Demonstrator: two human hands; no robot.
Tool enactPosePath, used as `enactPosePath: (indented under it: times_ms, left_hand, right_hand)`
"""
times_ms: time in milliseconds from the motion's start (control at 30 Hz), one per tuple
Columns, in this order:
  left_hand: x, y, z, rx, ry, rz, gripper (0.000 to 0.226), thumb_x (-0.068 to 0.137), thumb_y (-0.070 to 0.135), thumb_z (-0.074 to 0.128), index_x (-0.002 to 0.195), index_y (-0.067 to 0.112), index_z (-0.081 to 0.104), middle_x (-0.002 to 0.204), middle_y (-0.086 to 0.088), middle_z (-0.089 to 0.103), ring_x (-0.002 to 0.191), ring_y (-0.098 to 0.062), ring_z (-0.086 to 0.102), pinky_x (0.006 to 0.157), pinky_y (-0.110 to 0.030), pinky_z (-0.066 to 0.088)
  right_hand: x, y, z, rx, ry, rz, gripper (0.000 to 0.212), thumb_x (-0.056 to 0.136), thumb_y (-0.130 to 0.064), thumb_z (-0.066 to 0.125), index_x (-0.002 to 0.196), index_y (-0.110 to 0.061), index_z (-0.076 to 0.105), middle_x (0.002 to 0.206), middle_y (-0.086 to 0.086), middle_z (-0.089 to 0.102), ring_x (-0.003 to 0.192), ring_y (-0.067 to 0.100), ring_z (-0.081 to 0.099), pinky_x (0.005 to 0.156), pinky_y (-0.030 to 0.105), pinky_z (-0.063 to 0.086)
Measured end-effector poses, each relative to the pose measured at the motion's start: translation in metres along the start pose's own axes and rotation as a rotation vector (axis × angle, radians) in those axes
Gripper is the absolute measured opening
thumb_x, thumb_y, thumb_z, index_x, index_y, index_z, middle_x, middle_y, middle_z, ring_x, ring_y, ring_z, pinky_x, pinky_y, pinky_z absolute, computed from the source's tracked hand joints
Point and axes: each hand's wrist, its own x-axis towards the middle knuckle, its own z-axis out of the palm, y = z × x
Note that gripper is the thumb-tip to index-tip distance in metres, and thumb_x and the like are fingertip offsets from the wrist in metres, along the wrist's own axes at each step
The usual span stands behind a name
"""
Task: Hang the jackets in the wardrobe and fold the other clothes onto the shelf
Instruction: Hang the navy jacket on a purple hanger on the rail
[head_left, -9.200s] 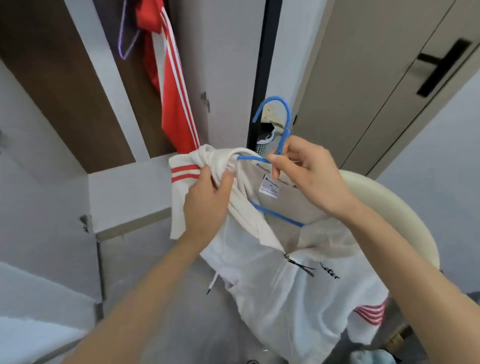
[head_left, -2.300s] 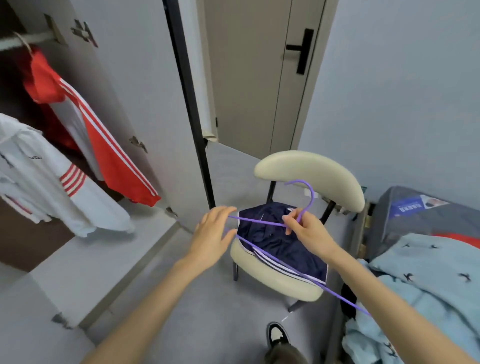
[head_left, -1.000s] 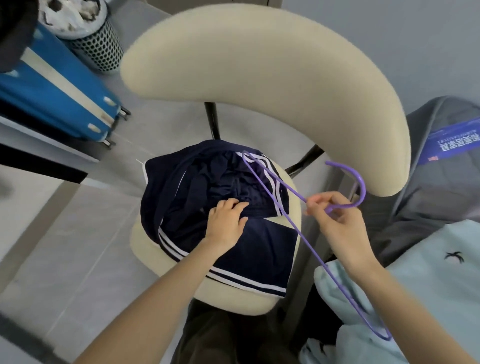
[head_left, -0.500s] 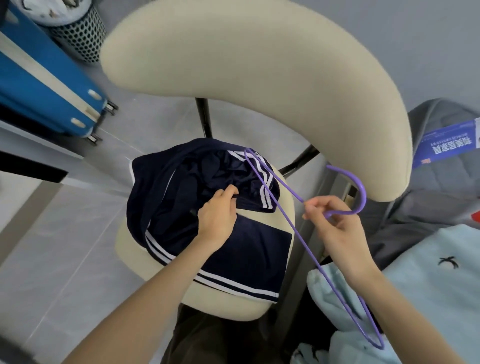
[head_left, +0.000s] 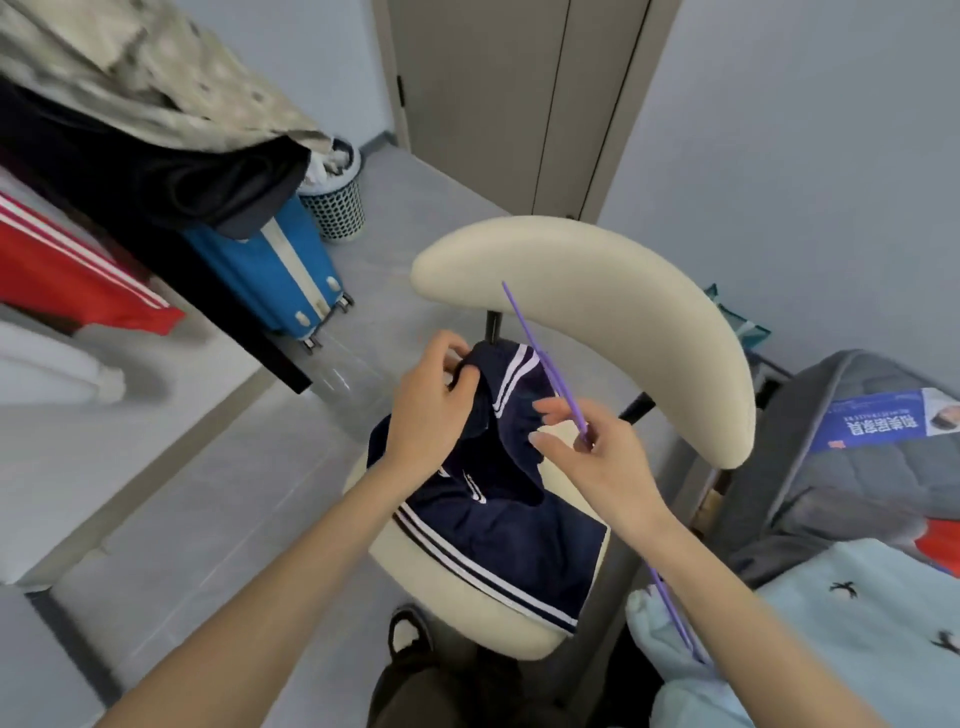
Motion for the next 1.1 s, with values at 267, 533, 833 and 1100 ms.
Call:
enactPosePath:
  times_ms: [267, 533, 833, 1100]
  left_hand:
    - [-0.042, 0.088, -0.127, -0.188, 0.170, 0.111, 0.019, 0.091, 0.022, 0.057, 0.079, 0.035, 0.050, 0.075, 0.018, 0.063, 0.069, 0.003, 0.058, 0.060, -0.009, 0.040]
    - [-0.127, 0.102, -0.273, -0.242, 0.349, 0.128, 0.017, 0.092, 0.013, 0.058, 0.082, 0.020, 0.045, 0.066, 0.002, 0.057, 0.061, -0.011, 0.051, 0.057, -0.021, 0.038]
    - [-0.239, 0.103, -0.395, 0.462, 0.283, 0.229, 0.025, 0.088, 0.044, 0.058, 0.113, 0.040, 0.054, 0.095, 0.016, 0.059, 0.089, -0.009, 0.059, 0.074, -0.033, 0.048]
    - [-0.293, 0.123, -0.444, 0.399, 0.598, 0.185, 0.052, 0.074, 0.064, 0.062, 0.119, 0.040, 0.050, 0.096, 0.020, 0.061, 0.076, -0.005, 0.061, 0.066, -0.028, 0.046]
  right_hand:
    - [-0.021, -0.107, 0.054, 0.074, 0.041, -0.178, 0.036, 0.073, -0.022, 0.082, 0.102, -0.029, 0.062, 0.097, -0.012, 0.062, 0.087, 0.001, 0.058, 0.078, 0.014, 0.044]
    - [-0.083, -0.221, 0.096, 0.010, 0.078, -0.437, 0.018, 0.088, -0.031, 0.064, 0.075, -0.044, 0.064, 0.073, -0.005, 0.068, 0.063, 0.018, 0.057, 0.066, 0.032, 0.048]
    - [-0.187, -0.342, 0.141, -0.104, -0.153, -0.771, 0.013, 0.088, -0.022, 0.066, 0.077, -0.023, 0.072, 0.080, -0.031, 0.065, 0.058, 0.012, 0.051, 0.058, 0.025, 0.042]
    - [-0.237, -0.420, 0.186, -0.044, -0.369, -0.924, 0.011, 0.089, -0.013, 0.067, 0.083, -0.010, 0.075, 0.079, -0.022, 0.068, 0.059, -0.006, 0.054, 0.061, 0.007, 0.037]
